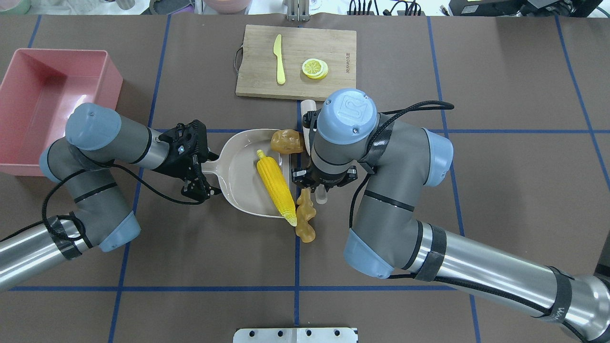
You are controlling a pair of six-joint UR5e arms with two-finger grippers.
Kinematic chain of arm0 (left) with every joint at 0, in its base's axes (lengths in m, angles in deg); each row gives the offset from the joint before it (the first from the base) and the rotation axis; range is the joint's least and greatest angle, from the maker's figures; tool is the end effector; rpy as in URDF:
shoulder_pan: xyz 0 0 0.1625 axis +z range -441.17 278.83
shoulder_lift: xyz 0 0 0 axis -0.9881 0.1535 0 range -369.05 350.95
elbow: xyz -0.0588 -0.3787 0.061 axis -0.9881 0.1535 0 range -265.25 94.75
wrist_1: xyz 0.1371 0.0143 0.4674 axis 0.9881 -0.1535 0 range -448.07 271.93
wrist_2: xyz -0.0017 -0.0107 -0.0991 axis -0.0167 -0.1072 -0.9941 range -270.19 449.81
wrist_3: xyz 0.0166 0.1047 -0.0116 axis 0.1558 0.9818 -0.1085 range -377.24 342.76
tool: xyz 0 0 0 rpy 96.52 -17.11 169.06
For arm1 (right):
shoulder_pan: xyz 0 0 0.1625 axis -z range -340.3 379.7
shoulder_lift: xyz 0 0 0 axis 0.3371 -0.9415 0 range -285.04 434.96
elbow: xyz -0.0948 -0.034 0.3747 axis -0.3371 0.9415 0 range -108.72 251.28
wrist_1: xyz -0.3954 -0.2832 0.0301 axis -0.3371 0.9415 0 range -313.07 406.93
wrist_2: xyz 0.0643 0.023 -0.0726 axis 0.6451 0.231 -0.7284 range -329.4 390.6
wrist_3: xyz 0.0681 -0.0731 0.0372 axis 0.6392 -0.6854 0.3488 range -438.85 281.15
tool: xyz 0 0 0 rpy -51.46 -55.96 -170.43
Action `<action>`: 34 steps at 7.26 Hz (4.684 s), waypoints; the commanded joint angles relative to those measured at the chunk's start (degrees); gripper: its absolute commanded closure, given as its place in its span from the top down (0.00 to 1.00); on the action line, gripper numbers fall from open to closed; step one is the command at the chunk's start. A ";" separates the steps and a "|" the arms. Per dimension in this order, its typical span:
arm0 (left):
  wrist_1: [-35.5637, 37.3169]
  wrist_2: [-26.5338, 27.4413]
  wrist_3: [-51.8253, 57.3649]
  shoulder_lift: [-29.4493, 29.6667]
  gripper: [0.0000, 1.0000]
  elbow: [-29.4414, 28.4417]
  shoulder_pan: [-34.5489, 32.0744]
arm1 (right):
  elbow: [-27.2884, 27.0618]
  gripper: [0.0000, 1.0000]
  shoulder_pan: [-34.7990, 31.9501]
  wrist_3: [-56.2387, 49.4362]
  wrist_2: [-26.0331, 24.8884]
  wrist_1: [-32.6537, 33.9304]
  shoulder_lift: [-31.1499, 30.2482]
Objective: Sweep and dump trash into bin
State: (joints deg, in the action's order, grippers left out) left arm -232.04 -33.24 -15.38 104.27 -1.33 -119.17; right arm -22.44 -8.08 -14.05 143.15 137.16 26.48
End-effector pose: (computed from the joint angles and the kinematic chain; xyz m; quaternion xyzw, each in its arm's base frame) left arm 0.5195 -0.5012 0.3143 0.4075 0.4460 0.5006 0.6199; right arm -0.6004 -0.4208 0.1193 0.0057 -0.4165 -0.0544 0.9075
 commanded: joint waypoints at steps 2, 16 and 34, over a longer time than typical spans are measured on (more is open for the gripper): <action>0.00 0.01 -0.10 0.06 0.97 -0.07 0.03 | 0.81 0.00 3.25 0.84 0.39 1.34 3.28; 0.00 0.01 -0.10 -0.03 0.96 0.01 0.03 | -15.36 0.00 5.97 18.93 4.78 25.44 1.90; 0.00 -0.08 -0.10 -0.11 0.96 -0.25 0.21 | 0.10 0.00 5.38 23.79 14.54 14.10 10.49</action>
State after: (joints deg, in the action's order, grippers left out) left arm -232.04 -33.27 -15.48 104.15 -1.57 -118.97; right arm -23.67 -1.76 9.87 157.21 151.38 35.08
